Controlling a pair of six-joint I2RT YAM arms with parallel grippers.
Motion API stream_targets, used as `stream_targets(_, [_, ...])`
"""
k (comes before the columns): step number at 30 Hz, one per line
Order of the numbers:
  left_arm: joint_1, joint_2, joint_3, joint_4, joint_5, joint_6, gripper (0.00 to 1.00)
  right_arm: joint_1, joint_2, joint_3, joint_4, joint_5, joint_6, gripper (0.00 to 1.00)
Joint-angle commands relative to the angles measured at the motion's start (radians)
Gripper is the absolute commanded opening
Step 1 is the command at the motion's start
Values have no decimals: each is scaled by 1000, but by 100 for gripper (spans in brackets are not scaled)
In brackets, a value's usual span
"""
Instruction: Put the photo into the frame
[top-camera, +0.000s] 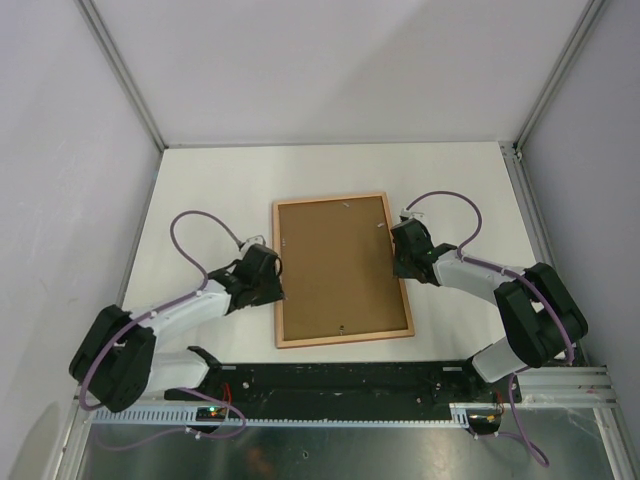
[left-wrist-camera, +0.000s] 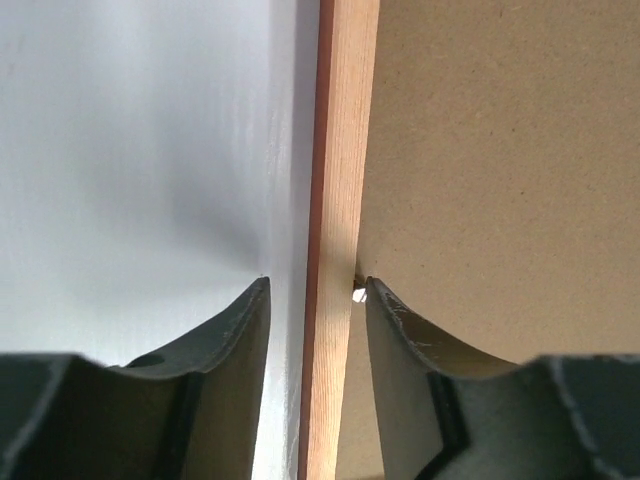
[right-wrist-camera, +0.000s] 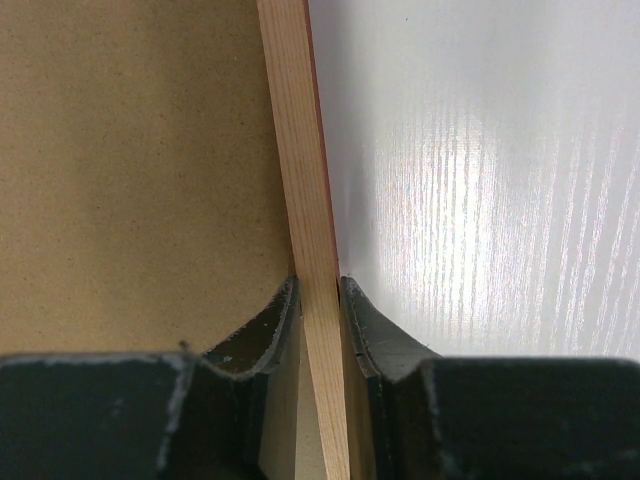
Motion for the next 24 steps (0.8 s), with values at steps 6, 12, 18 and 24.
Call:
stream_targets(6, [149, -23, 143, -36, 17, 105, 60, 3, 18, -6, -42, -26, 4, 0])
stream_targets(12, [191, 220, 402, -40, -1, 264, 66, 3, 17, -7, -42, -32, 2, 0])
stream_targets(18, [195, 420, 566, -61, -3, 342, 68, 3, 9, -7, -42, -44, 1, 0])
stream_targets(24, [197, 522, 627, -73, -22, 384, 68, 3, -11, -8, -53, -46, -1, 0])
